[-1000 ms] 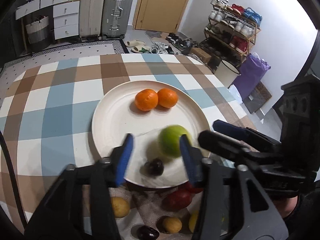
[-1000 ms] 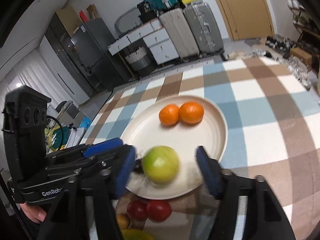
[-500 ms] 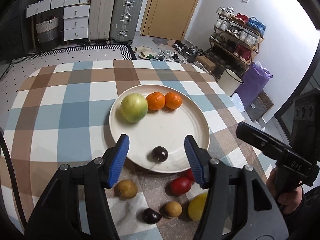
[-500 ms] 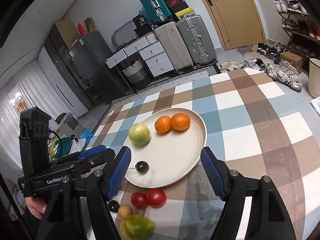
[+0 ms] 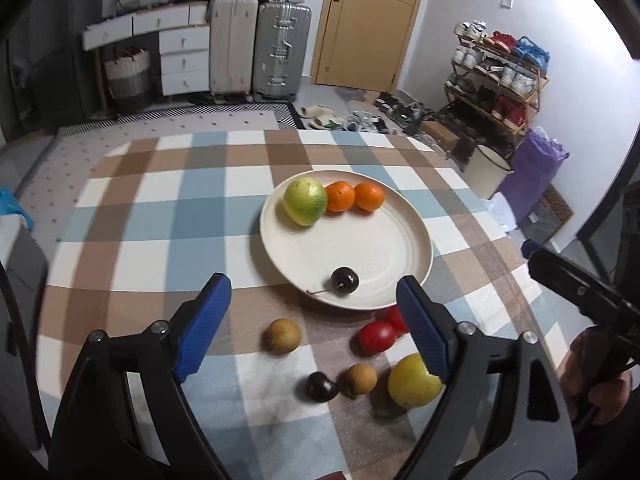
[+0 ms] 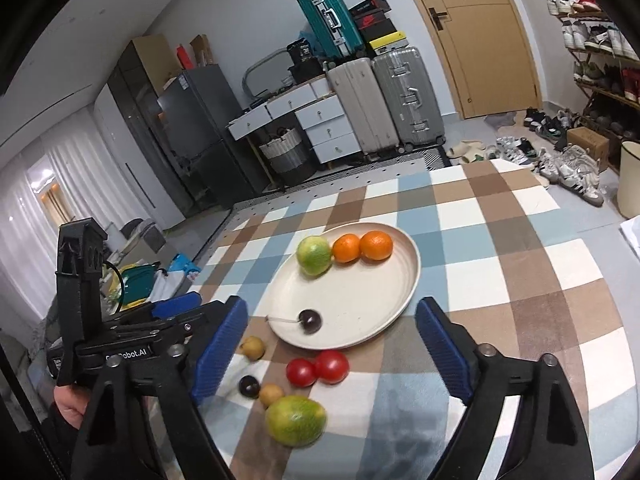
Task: Organize fruits
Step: 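Lift both open grippers away from the plate toward the remaining fruits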
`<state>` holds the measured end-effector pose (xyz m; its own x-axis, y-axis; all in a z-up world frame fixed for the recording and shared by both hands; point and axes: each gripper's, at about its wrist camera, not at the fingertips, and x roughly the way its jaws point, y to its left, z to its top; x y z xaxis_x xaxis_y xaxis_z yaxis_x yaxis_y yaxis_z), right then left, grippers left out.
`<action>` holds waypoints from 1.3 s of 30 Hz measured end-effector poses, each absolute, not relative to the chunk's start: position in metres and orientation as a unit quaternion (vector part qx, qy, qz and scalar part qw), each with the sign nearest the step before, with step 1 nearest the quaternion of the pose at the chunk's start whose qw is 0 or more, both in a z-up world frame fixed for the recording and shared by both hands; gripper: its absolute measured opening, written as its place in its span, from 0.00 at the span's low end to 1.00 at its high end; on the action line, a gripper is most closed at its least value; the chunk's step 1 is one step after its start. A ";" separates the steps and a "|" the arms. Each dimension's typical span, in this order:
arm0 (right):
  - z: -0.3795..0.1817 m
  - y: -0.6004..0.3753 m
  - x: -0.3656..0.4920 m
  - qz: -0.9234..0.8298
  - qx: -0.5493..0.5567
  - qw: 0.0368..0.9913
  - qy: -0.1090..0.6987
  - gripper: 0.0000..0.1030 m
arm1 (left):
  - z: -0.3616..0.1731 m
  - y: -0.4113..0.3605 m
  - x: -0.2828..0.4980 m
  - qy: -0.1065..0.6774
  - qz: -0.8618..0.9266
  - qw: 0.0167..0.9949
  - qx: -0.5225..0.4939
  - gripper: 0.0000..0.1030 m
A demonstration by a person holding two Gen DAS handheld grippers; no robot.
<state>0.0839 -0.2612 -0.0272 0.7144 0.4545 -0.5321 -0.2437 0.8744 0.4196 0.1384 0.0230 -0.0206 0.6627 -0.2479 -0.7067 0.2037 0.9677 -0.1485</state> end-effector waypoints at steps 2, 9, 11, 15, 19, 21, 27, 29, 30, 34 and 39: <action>-0.025 -0.259 0.078 0.194 0.157 0.912 0.326 0.93 | -0.018 0.022 0.130 0.395 -0.123 0.910 -0.024 0.82; -0.018 -0.254 0.058 0.206 0.142 0.914 0.318 0.97 | -0.012 0.023 0.102 0.381 -0.097 0.919 -0.025 0.99; -0.017 -0.254 0.053 0.213 0.140 0.913 0.318 0.98 | -0.012 0.024 0.098 0.381 -0.085 0.921 -0.024 0.99; -0.020 -0.250 0.042 0.219 0.129 0.911 0.326 0.99 | -0.021 0.029 0.092 0.399 -0.077 0.913 -0.040 0.99; -0.031 -0.247 0.035 0.229 0.134 0.904 0.335 0.99 | -0.034 0.036 0.086 0.408 -0.069 0.909 -0.051 0.99; -0.037 -0.244 0.031 0.232 0.132 0.902 0.340 0.99 | -0.040 0.038 0.081 0.413 -0.075 0.906 -0.056 0.99; -0.059 -0.232 0.030 0.235 0.112 0.895 0.363 0.99 | -0.053 0.045 0.072 0.415 -0.084 0.903 -0.075 0.99; -0.066 -0.228 0.031 0.239 0.111 0.892 0.368 0.99 | -0.059 0.049 0.071 0.420 -0.087 0.899 -0.088 0.99; -0.071 -0.226 0.032 0.235 0.105 0.891 0.373 0.99 | -0.062 0.051 0.070 0.423 -0.085 0.898 -0.090 0.99; -0.085 -0.220 0.037 0.233 0.087 0.886 0.390 0.99 | -0.072 0.054 0.066 0.424 -0.078 0.898 -0.087 0.99; -0.099 -0.215 0.047 0.239 0.090 0.877 0.407 0.96 | -0.081 0.059 0.061 0.429 -0.072 0.896 -0.090 0.99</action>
<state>0.0468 -0.2153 -0.0989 0.5538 0.4928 -0.6712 -0.3462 0.8693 0.3527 0.0609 0.0587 -0.0815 0.6215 -0.2068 -0.7556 0.0530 0.9734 -0.2228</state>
